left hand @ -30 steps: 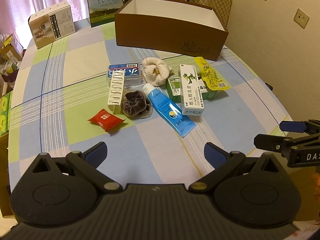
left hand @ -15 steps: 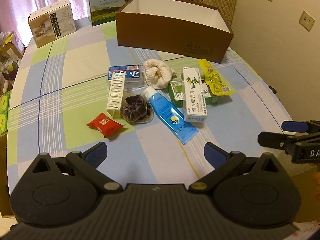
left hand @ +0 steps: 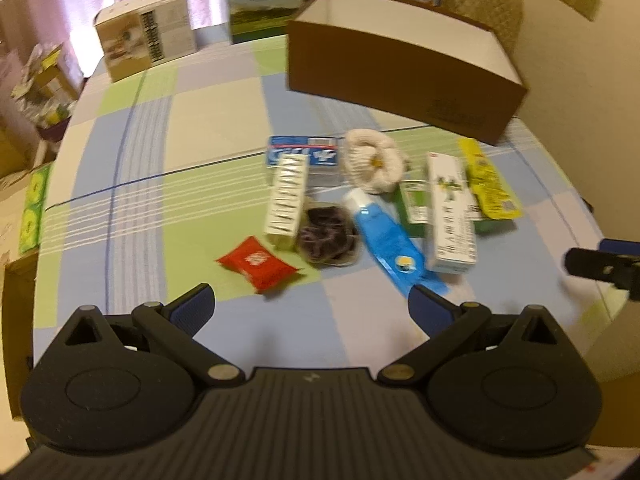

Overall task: Organize objects
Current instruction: 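Grasp the red candy packet with the left gripper while the right gripper grasps the yellow snack pouch, then lift the red packet and yellow pouch and carry both over the brown box, then open both grippers to drop the red packet and yellow pouch into the box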

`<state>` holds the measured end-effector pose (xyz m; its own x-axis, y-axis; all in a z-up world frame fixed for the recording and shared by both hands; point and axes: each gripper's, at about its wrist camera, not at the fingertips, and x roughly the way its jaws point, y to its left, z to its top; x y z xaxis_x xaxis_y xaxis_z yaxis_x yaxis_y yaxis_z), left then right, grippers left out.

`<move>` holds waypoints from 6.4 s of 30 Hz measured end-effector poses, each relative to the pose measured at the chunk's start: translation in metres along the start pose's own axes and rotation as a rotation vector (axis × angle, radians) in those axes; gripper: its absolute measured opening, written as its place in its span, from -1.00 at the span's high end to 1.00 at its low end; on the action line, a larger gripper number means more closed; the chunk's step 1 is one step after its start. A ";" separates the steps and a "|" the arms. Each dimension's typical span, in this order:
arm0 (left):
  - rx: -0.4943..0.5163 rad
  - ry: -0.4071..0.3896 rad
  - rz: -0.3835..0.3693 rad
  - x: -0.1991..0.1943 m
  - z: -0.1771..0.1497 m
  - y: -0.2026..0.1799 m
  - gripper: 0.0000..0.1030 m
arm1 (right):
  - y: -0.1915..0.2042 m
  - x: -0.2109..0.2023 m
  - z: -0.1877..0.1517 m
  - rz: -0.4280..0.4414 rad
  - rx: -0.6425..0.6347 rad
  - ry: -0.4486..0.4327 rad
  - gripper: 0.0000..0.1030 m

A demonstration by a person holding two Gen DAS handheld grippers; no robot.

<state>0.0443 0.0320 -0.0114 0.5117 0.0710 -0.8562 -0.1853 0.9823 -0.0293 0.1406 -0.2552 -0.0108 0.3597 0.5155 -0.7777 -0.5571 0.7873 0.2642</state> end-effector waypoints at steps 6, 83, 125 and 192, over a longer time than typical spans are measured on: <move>-0.076 0.028 0.060 0.022 0.004 0.023 -0.98 | -0.009 0.010 0.012 -0.004 0.007 0.008 -0.96; -0.260 0.087 0.200 0.083 0.014 0.071 0.51 | -0.069 0.144 0.065 0.217 -0.095 0.024 -0.13; 0.064 -0.251 -0.039 0.092 0.237 -0.088 0.50 | -0.060 0.099 0.223 0.163 -0.203 -0.199 -0.11; -0.013 -0.093 0.018 0.171 0.281 -0.088 -0.55 | -0.072 0.195 0.265 0.098 -0.213 -0.042 -0.36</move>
<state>0.3839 0.0061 -0.0099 0.5841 0.1046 -0.8049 -0.2052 0.9785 -0.0218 0.4494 -0.1219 -0.0300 0.3241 0.6029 -0.7290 -0.7345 0.6460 0.2077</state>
